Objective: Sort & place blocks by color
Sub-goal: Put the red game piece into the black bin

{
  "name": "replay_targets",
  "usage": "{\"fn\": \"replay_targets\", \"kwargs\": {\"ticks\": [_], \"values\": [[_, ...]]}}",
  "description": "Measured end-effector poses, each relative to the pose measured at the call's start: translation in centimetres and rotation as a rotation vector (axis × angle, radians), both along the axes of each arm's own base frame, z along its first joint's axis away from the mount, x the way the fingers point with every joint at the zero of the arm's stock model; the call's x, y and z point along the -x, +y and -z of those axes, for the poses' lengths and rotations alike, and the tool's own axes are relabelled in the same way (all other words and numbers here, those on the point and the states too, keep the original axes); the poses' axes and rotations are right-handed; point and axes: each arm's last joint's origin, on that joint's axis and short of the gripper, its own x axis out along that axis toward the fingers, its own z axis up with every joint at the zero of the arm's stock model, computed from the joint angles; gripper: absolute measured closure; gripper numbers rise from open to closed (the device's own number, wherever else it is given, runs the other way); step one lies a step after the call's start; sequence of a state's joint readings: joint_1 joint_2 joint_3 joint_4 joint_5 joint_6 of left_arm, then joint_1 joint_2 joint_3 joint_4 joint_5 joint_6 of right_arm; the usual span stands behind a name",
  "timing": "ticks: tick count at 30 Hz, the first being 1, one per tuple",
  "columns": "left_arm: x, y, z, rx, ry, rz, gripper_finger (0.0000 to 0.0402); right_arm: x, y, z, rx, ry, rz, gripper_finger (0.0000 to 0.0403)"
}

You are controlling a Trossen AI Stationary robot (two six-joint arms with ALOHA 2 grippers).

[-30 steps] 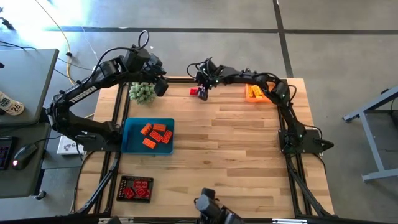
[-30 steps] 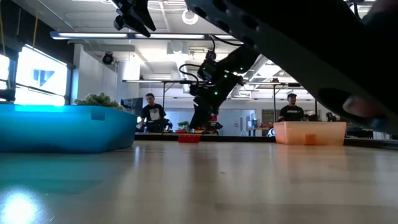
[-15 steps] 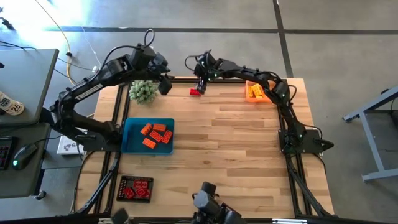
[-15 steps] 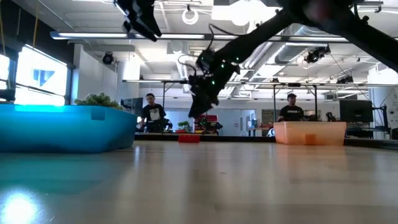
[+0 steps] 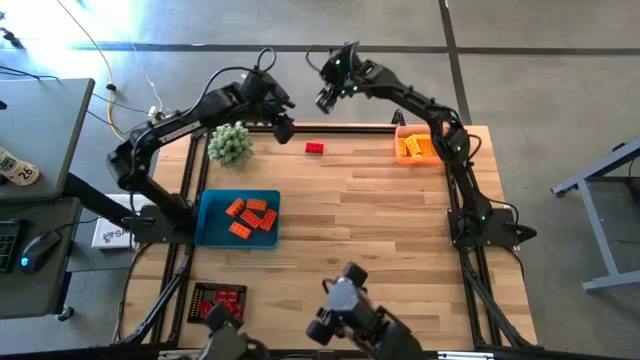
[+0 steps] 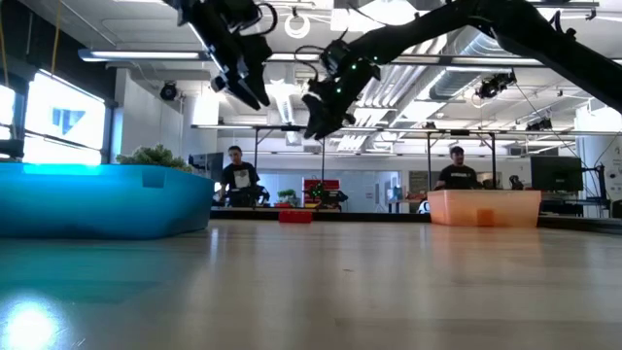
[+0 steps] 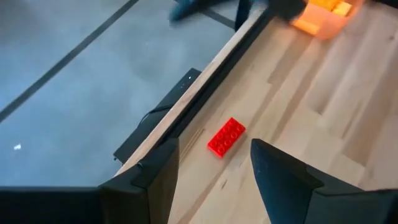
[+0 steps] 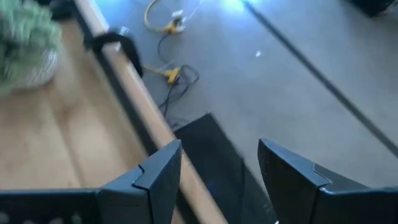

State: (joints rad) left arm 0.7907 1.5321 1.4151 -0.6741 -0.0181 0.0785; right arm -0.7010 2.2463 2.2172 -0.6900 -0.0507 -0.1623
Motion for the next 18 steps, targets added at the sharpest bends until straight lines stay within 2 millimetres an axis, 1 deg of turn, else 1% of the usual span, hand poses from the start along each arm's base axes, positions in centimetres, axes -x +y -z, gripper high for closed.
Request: {"fn": "replay_targets", "kwargs": {"ticks": [5,8,14,18], "values": [[-0.6,1.9,1.8,0.036,-0.014,-0.094,0.0196,1.6,-1.6,-2.8,0.032,-0.062,0.062,0.0203],[-1.1,2.7,3.3,0.078,-0.003,-0.129,0.0188,2.4,-2.2,-4.2,0.055,-0.096,0.086,0.0203],[-3.1,4.4,7.5,0.131,0.054,-0.146,0.0192,3.2,-3.2,-4.3,0.062,-0.115,0.099,0.0203],[-3.8,5.3,10.2,0.156,0.115,-0.209,0.0198,3.4,-3.0,-3.8,0.032,-0.077,0.097,0.0203]]}}
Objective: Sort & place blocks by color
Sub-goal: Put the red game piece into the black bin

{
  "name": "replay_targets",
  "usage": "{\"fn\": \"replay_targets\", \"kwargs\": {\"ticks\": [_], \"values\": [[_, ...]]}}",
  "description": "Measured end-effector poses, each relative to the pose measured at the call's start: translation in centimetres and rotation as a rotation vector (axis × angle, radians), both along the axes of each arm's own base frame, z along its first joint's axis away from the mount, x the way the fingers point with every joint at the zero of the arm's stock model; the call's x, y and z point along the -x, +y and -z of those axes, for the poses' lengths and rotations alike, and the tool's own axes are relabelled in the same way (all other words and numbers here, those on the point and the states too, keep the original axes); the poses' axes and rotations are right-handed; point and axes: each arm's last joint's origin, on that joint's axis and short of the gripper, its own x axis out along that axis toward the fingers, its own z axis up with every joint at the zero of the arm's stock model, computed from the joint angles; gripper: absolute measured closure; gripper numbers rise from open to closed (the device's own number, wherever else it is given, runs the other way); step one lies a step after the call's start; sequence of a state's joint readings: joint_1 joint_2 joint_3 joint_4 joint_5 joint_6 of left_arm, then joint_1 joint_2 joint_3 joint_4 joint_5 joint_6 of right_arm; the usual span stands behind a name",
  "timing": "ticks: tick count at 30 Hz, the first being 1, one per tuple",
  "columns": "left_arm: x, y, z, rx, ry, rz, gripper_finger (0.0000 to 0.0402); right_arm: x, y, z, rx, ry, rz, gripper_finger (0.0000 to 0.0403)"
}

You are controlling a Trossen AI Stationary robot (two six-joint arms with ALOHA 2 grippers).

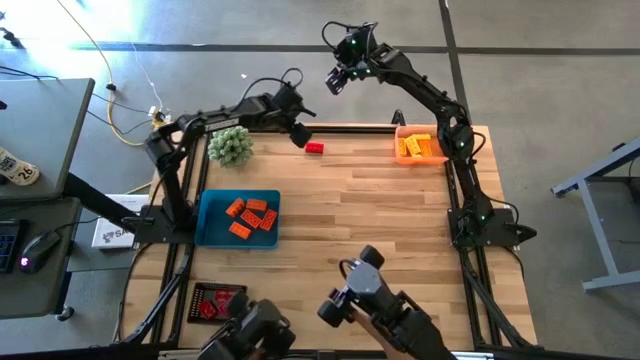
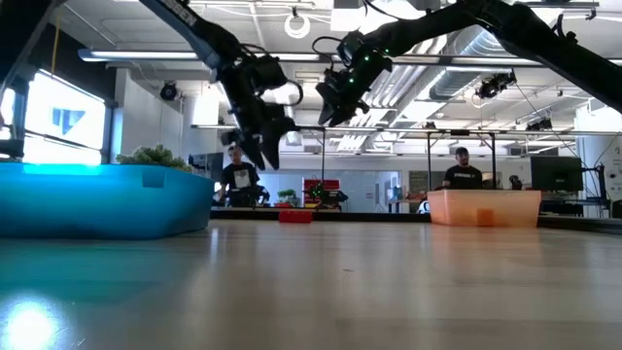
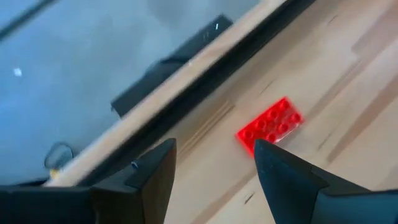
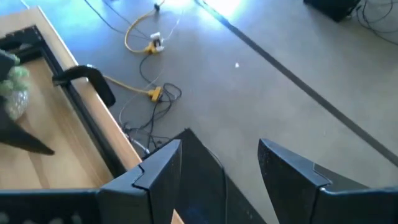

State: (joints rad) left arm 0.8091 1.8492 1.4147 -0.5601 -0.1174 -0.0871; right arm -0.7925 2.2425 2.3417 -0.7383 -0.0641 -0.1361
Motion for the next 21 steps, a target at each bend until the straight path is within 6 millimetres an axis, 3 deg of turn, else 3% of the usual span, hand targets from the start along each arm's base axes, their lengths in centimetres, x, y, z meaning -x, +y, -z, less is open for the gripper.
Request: {"fn": "replay_targets", "kwargs": {"ticks": [8,21], "values": [[-0.9,0.3,3.3,0.155,-0.02,-0.006,0.0202,0.0,0.1,0.1,-0.012,0.008,0.0,0.0203],[-1.6,0.6,7.2,0.209,0.05,-0.064,0.0202,-0.2,0.8,0.6,-0.058,0.049,-0.014,0.0203]]}}
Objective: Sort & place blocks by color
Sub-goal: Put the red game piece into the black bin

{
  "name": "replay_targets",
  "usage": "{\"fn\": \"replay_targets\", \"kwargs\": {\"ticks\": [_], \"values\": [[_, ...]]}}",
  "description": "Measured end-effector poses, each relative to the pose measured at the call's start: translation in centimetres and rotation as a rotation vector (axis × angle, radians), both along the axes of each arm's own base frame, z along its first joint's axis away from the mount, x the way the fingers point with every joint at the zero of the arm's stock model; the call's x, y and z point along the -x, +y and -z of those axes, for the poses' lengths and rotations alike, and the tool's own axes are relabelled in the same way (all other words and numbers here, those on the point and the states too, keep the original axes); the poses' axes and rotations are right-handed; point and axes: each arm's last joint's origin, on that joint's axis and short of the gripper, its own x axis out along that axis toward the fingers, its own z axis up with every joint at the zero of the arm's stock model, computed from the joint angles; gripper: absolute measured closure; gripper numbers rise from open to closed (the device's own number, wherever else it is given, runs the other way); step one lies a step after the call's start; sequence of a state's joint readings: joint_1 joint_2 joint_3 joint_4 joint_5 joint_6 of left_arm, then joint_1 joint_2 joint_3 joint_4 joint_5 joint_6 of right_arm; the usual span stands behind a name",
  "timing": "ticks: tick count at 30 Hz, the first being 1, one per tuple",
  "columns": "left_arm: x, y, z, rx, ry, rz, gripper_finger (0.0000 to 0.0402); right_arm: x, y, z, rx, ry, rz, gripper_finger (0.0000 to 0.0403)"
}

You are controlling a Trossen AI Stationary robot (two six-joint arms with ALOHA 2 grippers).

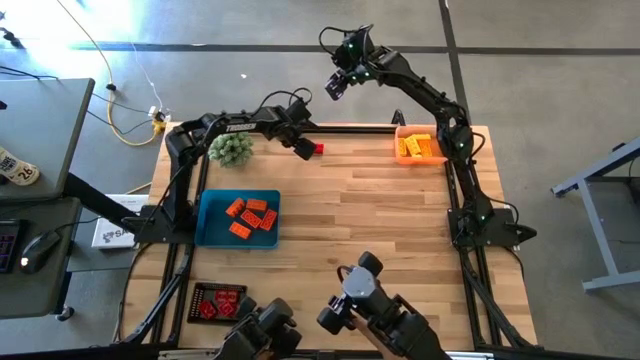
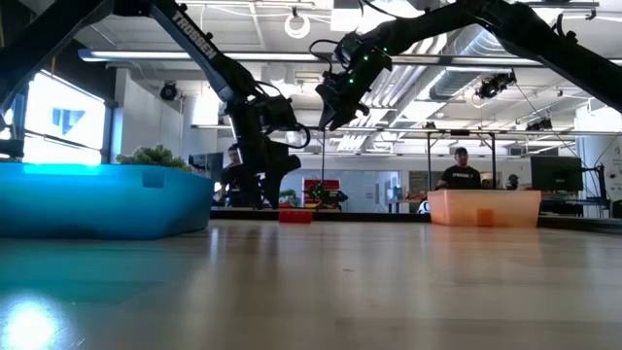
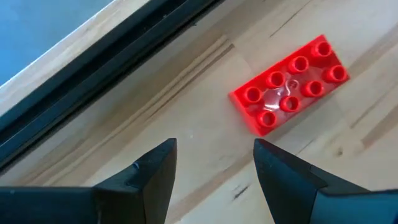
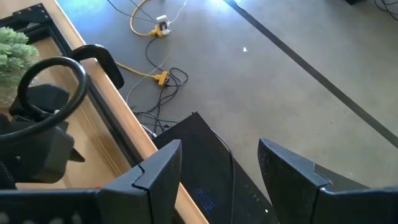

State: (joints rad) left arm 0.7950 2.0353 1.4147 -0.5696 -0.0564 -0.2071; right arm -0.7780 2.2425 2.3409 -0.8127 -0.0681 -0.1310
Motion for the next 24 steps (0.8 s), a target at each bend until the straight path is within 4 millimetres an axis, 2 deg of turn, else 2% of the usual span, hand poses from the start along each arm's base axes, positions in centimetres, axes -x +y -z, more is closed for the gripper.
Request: {"fn": "replay_targets", "kwargs": {"ticks": [8,15,24], "values": [[-0.3,0.6,-0.1,-0.083,0.0,-0.025,0.0202,0.0,0.0,0.0,-0.014,-0.013,0.016,0.0203],[-0.5,0.6,2.0,-0.041,0.043,-0.016,0.0202,0.0,0.0,0.0,-0.021,-0.018,0.024,0.0203],[-1.2,0.2,2.2,-0.062,0.036,0.001,0.0202,0.0,0.0,0.0,-0.021,-0.018,0.025,0.0203]]}}
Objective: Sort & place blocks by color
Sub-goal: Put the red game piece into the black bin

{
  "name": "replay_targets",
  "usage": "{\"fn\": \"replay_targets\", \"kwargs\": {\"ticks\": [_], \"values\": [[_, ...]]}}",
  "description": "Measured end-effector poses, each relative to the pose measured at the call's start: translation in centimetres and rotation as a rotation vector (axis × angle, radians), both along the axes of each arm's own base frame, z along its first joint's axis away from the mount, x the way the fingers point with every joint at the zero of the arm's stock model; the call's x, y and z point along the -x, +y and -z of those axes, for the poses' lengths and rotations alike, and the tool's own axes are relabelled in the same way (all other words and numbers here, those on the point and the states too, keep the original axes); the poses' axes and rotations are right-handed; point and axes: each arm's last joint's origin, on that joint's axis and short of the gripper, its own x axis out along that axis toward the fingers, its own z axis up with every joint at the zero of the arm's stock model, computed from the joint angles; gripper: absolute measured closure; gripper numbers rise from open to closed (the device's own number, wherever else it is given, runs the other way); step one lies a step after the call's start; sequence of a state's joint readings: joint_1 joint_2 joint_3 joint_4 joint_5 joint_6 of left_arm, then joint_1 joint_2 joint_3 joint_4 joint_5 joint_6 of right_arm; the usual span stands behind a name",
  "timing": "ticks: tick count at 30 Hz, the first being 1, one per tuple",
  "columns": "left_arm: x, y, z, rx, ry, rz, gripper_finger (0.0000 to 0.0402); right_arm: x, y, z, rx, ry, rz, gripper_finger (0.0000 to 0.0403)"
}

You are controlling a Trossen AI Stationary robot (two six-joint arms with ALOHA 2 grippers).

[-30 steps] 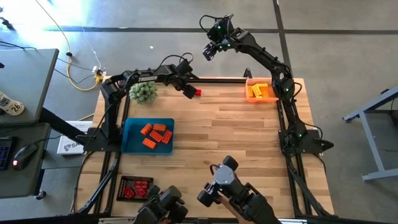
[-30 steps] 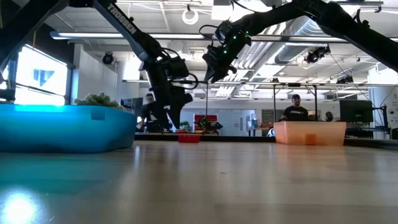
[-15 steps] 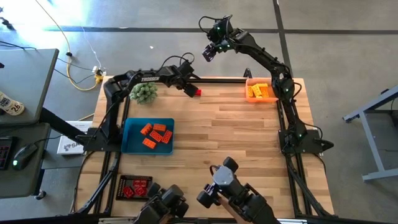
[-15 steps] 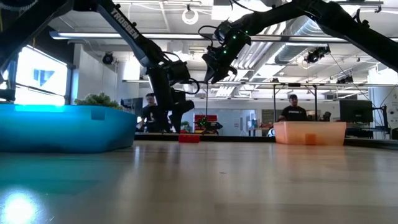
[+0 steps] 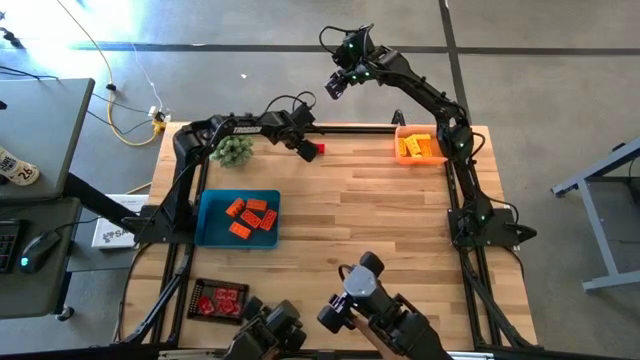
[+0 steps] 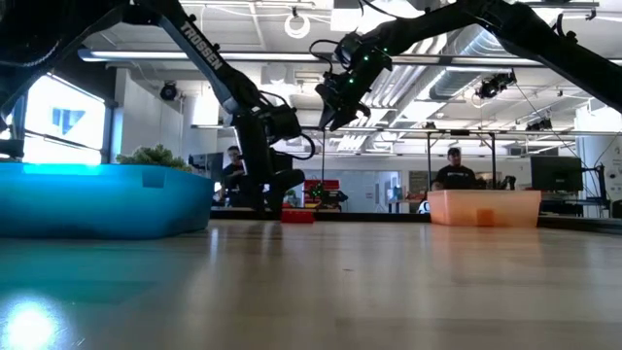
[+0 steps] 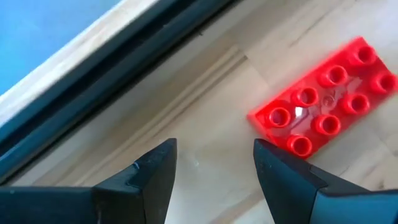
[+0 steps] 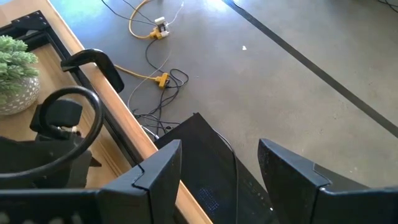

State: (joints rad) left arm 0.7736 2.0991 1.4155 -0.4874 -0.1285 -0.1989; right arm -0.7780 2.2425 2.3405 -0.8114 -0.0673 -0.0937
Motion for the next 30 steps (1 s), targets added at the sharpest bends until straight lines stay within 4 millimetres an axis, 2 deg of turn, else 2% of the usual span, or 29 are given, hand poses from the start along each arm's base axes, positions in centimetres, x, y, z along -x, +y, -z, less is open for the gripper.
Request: {"fn": "replay_targets", "kwargs": {"ticks": [9,18,23,30], "values": [[-1.6,-1.0,-0.2,-0.005,-0.07,0.096,0.0202,0.0,0.0,0.0,0.003,0.003,0.002,0.0203],[-1.5,-0.7,-0.6,-0.036,-0.066,0.084,0.0202,0.1,0.1,0.2,0.005,0.04,-0.025,0.0203],[-1.4,-1.0,-1.8,-0.027,-0.098,0.107,0.0202,0.3,0.4,0.6,-0.034,0.076,-0.069,0.0203],[-0.8,-1.5,-5.0,-0.056,-0.152,0.118,0.0202,0.2,0.8,0.7,-0.076,0.044,-0.193,0.0203]]}}
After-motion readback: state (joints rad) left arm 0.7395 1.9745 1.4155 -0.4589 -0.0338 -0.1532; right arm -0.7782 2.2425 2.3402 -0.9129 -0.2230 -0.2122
